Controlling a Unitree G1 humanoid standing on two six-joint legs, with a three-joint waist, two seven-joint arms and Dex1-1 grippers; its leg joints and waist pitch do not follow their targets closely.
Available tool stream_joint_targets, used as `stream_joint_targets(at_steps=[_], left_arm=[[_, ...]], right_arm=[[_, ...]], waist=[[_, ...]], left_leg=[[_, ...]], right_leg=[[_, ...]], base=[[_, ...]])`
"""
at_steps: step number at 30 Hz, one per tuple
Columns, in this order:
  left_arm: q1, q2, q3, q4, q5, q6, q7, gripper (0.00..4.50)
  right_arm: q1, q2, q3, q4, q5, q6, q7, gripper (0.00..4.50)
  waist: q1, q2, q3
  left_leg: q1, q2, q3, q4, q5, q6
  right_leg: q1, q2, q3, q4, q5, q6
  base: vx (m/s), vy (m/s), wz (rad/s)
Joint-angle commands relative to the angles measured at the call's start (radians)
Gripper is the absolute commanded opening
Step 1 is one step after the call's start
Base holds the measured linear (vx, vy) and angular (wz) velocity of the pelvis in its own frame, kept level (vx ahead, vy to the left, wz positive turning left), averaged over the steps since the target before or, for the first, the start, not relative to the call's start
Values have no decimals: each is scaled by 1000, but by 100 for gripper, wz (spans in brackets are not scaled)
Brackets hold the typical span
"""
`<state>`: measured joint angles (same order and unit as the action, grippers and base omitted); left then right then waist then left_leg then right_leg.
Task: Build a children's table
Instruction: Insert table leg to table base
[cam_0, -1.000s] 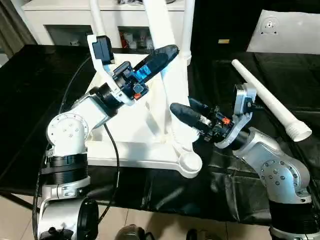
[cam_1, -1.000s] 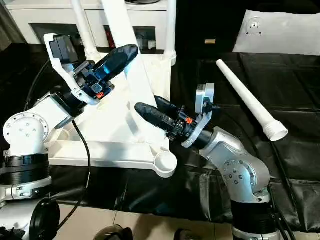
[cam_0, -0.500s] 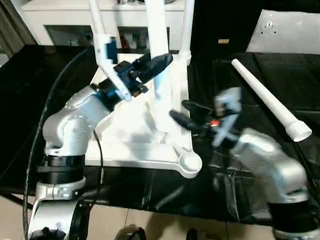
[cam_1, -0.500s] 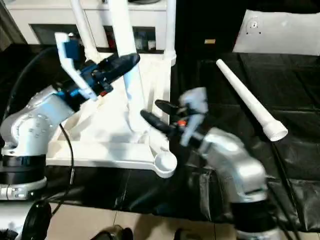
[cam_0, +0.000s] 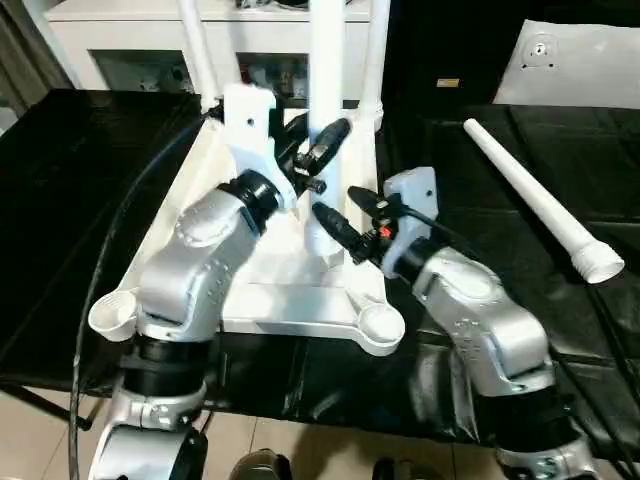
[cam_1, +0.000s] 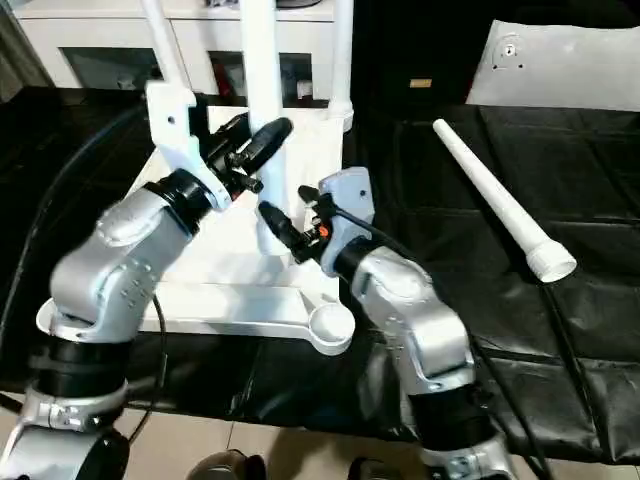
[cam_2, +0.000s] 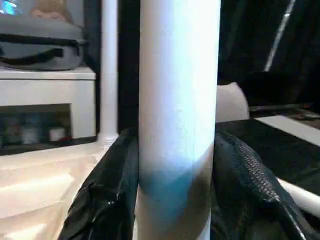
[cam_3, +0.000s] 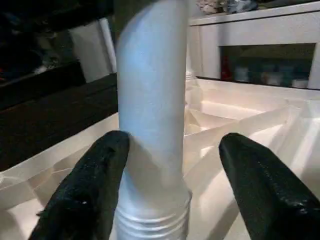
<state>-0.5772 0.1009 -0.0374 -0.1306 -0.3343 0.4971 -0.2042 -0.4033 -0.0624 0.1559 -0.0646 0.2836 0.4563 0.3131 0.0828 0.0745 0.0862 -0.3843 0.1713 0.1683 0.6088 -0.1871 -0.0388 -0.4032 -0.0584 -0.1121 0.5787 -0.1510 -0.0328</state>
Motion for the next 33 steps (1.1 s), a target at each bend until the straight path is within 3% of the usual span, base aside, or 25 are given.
stream_joint_targets(at_steps=[1, 4, 11, 14, 15, 19, 22, 27, 28, 33], left_arm=[[16, -17, -22, -48, 24, 4, 33, 182], [21, -24, -30, -54, 28, 5, 38, 182], [26, -31, -55, -62, 41, 0, 29, 182], [27, -33, -55, -64, 48, -2, 31, 182], [27, -33, -55, -64, 49, -2, 31, 182], [31, -31, -58, -67, 59, -4, 29, 182], [33, -30, -64, -70, 63, -4, 25, 182], [34, -27, -77, -74, 72, -3, 15, 182], [35, -28, -75, -74, 75, -5, 18, 182], [43, -28, -76, -82, 73, -1, 14, 182]], right_arm=[[-27, 38, -6, 35, -18, -29, -46, 280], [-34, 44, 5, 49, -26, -41, -40, 241], [-73, 52, 32, 97, -35, -34, -15, 199], [-81, 44, 44, 111, -44, -8, -1, 198], [-82, 44, 44, 112, -44, -6, 1, 244], [-72, 47, 39, 107, -27, 14, 17, 263], [-71, 49, 34, 111, -30, 16, 9, 301], [-84, 54, 26, 134, -48, 9, -22, 301], [-86, 57, 23, 136, -49, 7, -25, 275], [-85, 62, 15, 143, -56, -6, -18, 233]], waist=[[-7, -11, -95], [-7, -10, -96], [-4, -13, -99], [-3, -11, -100], [-3, -11, -99], [-2, -10, -101], [-1, -10, -101], [-2, -10, -100], [-3, -12, -101], [-3, -13, -102]], left_leg=[[11, 56, -25, -61, -103, 46], [12, 56, -23, -60, -107, 48], [12, 56, -23, -59, -101, 47], [13, 56, -23, -58, -98, 46], [12, 56, -23, -58, -98, 47], [12, 57, -24, -58, -95, 49], [12, 57, -23, -57, -94, 47], [13, 56, -22, -57, -104, 43], [13, 56, -23, -57, -103, 43], [12, 56, -23, -57, -94, 44]], right_leg=[[58, -92, 61, -66, -302, -97], [57, -90, 60, -68, -307, -92], [57, -90, 62, -64, -285, -91], [58, -91, 63, -62, -280, -95], [57, -91, 63, -62, -279, -96], [58, -91, 63, -61, -269, -102], [58, -92, 63, -60, -266, -105], [57, -91, 63, -64, -289, -98], [57, -90, 63, -63, -284, -97], [59, -91, 63, -60, -270, -100]], base=[[0, 0, 0], [0, 0, 0], [0, 0, 0], [0, 0, 0], [0, 0, 0], [0, 0, 0], [0, 0, 0], [0, 0, 0], [0, 0, 0], [0, 0, 0]])
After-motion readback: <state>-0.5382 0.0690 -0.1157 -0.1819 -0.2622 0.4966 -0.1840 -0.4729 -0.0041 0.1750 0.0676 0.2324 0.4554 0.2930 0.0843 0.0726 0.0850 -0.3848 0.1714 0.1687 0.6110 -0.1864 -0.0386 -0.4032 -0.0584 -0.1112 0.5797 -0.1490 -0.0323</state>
